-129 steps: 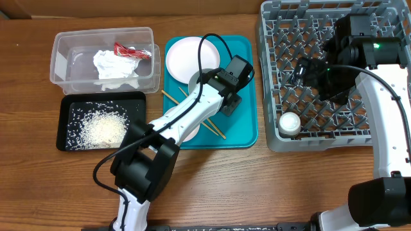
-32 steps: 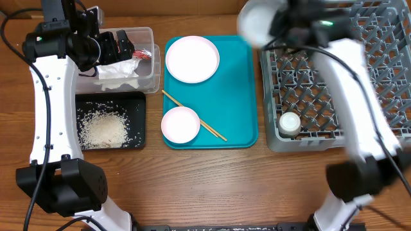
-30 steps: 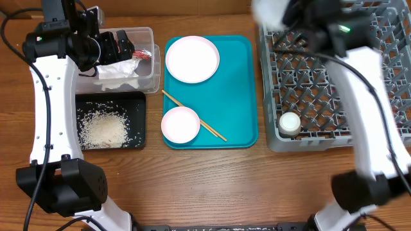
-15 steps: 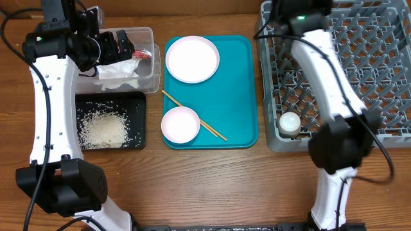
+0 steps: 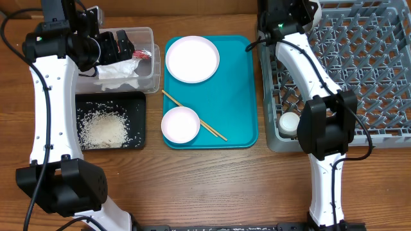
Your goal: Sort waste into correct bins and load items into the dishwasher
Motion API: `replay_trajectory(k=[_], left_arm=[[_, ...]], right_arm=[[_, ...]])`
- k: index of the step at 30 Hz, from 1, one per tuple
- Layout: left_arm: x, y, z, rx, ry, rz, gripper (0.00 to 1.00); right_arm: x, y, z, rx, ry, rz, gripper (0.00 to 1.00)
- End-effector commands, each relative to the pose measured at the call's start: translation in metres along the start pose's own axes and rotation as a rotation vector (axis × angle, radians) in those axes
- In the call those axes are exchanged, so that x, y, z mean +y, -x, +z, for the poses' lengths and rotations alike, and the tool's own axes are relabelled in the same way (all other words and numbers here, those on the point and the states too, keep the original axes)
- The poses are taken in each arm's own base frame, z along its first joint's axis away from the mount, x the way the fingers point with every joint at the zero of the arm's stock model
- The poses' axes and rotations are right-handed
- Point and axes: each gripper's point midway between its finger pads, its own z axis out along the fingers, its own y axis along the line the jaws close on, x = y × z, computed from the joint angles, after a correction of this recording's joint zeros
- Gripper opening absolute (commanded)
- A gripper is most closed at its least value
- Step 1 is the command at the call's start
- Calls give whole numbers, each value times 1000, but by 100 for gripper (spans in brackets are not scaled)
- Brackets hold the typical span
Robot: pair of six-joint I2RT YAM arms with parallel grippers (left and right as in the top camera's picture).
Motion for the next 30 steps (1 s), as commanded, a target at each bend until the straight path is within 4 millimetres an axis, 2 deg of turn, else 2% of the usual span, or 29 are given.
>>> replay_trajectory(k=[1,5,9,16,22,30], left_arm=[[-5,6,-16,-40,0,24,100],[-5,6,-16,-40,0,24,100],[-5,6,-16,-40,0,24,100],[-5,6,-16,-40,0,24,100],[-5,6,-16,-40,0,24,100],[-5,6,-16,-40,0,25,100]], right_arm=[[12,-2,-2,4,9,8,4],[22,-2,-9,-1,43,37,4],[23,-3,-9,0,50,66,4],[20,1,-5,-9,40,108,4],[21,-2,7,1,28,128,4],[23,-2,8,2,32,125,4]])
